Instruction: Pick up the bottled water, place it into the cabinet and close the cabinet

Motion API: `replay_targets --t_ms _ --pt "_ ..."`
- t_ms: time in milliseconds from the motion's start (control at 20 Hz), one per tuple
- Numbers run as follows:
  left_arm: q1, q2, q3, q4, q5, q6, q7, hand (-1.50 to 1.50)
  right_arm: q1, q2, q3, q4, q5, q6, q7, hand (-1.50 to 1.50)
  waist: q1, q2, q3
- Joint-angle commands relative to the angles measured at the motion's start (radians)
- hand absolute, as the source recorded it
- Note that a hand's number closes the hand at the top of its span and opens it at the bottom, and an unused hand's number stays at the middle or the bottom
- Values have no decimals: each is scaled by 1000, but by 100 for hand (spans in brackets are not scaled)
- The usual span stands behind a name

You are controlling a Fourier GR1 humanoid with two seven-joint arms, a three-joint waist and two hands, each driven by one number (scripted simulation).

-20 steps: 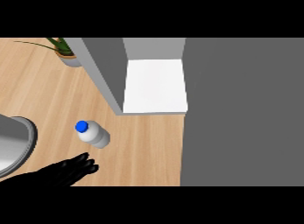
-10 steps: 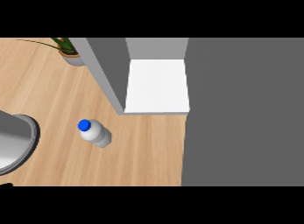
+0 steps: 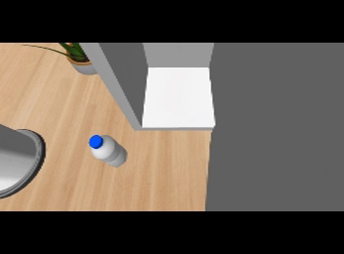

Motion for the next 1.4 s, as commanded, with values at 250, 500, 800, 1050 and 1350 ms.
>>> replay_targets --t_ms 250,500,800,1050,1350 --pt "14 -4 67 44 28 34 33 -150 104 19 1 -245 -162 -4 112 -150 -16 0 0" --pt "-41 -39 95 128 -2 38 39 -150 69 13 -41 -206 -168 -6 92 -150 -13 4 -1" --pt "-138 -81 40 197 -137 85 77 -150 135 -4 -85 -209 -228 52 58 -150 -35 4 0" --pt "-234 -137 26 370 -264 -21 79 -150 142 17 -88 -179 -215 70 6 -150 -31 6 -1" --pt "-364 -296 -31 483 -510 -55 39 -150 205 -3 -129 -169 -269 141 -44 -150 -45 3 -1"
